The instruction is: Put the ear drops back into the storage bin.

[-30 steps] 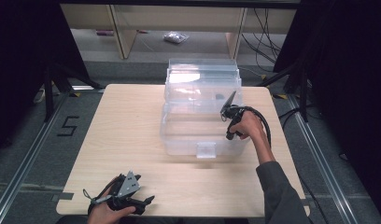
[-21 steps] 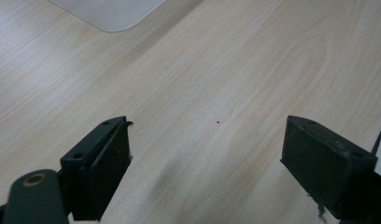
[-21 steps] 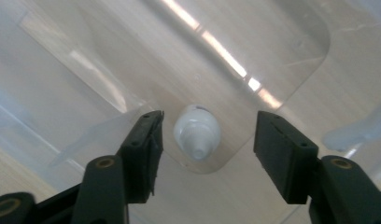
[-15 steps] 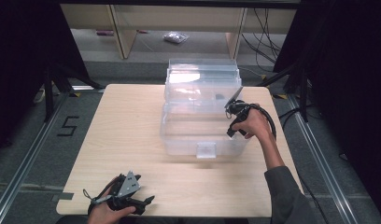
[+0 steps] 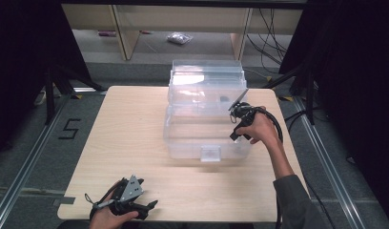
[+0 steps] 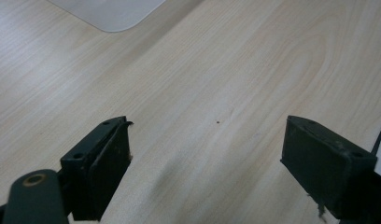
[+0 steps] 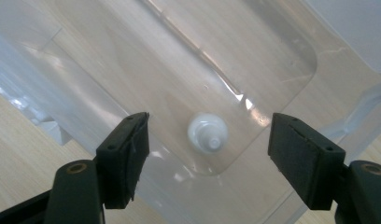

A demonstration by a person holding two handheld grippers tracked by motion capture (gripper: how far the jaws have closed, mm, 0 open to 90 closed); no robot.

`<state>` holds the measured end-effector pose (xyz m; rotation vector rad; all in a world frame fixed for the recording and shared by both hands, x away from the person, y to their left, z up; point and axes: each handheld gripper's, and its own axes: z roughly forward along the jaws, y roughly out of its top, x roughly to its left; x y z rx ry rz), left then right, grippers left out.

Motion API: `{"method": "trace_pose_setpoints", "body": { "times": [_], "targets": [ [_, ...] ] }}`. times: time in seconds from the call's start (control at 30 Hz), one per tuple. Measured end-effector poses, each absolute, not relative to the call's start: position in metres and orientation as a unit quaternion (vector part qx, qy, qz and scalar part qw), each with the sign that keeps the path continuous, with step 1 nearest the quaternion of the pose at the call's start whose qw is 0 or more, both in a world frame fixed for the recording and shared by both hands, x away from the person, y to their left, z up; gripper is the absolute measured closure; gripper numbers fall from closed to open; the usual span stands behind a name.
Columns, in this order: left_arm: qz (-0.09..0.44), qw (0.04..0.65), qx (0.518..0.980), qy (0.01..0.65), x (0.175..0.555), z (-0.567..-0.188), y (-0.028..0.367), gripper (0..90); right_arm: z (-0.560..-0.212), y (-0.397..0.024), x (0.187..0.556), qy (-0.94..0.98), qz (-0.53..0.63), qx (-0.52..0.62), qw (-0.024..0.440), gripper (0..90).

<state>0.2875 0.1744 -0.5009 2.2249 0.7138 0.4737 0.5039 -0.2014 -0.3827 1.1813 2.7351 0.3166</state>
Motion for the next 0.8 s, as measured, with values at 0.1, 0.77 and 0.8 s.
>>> {"method": "trace_pose_setpoints", "body": {
  "times": [0.1,0.77,0.8],
  "targets": [
    [0.184,0.369,0.867,0.278,0.287,-0.501,0.174,15.0,-0.381,-0.201,0.502,0.912,0.109,0.388,0.075,29.3],
    [0.177,0.369,0.868,0.282,0.287,-0.500,0.175,15.0,-0.374,-0.200,0.483,0.910,0.143,0.380,0.082,26.1],
    [0.178,0.376,0.864,0.282,0.287,-0.501,0.174,15.0,-0.374,-0.200,0.483,0.912,0.147,0.374,0.086,25.8]
  ]
}}
